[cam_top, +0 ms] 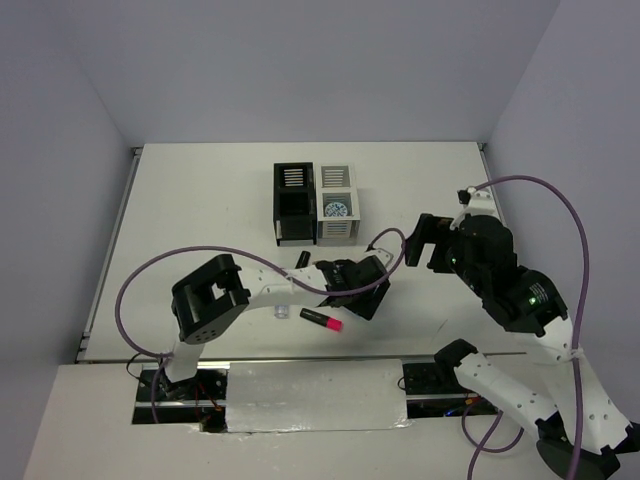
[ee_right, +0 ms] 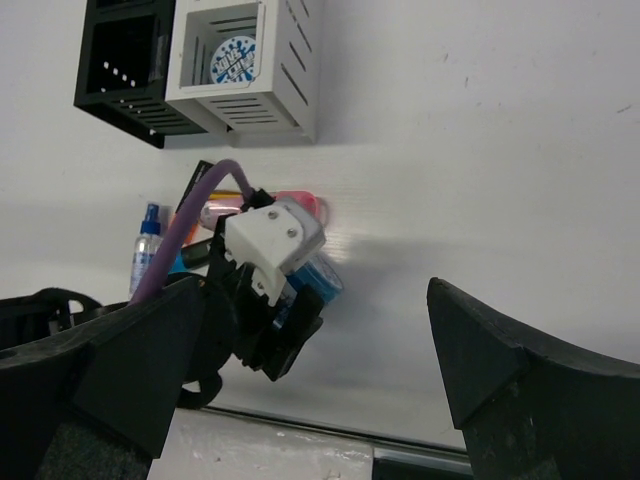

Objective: Sort the stationery into containers
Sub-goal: Pick up the stationery from the center of the board, then place the stationery in the storage box.

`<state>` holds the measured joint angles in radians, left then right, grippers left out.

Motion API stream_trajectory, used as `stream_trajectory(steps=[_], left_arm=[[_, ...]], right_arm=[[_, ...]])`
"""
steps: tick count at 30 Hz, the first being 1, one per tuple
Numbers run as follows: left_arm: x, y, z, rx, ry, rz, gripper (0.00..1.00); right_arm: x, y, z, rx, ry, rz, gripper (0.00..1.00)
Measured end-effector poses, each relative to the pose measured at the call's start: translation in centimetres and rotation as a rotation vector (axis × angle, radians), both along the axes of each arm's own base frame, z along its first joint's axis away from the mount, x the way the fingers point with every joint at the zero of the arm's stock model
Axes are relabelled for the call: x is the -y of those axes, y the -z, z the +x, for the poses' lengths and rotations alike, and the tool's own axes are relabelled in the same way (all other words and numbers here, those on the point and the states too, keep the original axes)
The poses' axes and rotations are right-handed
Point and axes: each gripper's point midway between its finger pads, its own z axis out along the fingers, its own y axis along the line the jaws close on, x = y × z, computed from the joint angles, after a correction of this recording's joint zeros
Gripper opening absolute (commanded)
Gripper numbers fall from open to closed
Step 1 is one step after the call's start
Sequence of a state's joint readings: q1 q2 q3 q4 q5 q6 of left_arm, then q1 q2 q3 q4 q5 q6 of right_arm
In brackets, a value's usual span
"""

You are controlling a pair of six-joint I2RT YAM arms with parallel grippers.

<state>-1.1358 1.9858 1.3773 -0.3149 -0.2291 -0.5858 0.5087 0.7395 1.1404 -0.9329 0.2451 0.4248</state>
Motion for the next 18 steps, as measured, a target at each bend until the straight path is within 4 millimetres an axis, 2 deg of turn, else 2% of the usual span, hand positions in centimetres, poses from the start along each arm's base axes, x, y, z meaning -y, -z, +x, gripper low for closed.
stream_trajectory(steps=[4,6,8,10,11,13,15,17,18], left_arm=[[-1.5,-0.7,-1.2,0.002,0.015,-0.008,0.0],[-2.1,-2.5,-2.0,0.015,0.03,-0.044,0.0],[-2.3,-5.6,-2.7,0.047,0.054,-0.137,0.0],[-2.6,-10.1,-3.6,0.102,0.102,-0.281,0.0],[-2.7,-13.1,-4.2,0.145,0.135,-0.384,0.0],[-3.3,-18.4,-5.2,0.229,0.192,-0.557,0.0],[-3.8,-22.8,-6.1,0.314,0.25,-0.711,0.0],[-4.3,-25.0,-6.9,0.37,0.3,-0.792,0.0],[-4.5,-25.4,-7.2,0.394,0.323,-0.813,0.0]], right_arm=[[0.8,-0.4,0.0,0.035,0.048,0.037,1.0],[1.1,-1.1,-0.3,0.073,0.064,0.072,1.0],[1.3,-2.3,-0.8,0.135,0.069,0.127,1.0],[0.9,-3.9,-1.6,0.205,0.042,0.202,1.0],[0.6,-4.8,-2.1,0.242,0.016,0.242,1.0],[-0.6,-6.3,-2.6,0.289,-0.044,0.312,1.0],[-2.8,-6.9,-2.5,0.302,-0.141,0.376,1.0],[-5.0,-6.3,-2.3,0.261,-0.23,0.419,0.99],[-5.8,-6.0,-2.2,0.235,-0.262,0.433,0.99]])
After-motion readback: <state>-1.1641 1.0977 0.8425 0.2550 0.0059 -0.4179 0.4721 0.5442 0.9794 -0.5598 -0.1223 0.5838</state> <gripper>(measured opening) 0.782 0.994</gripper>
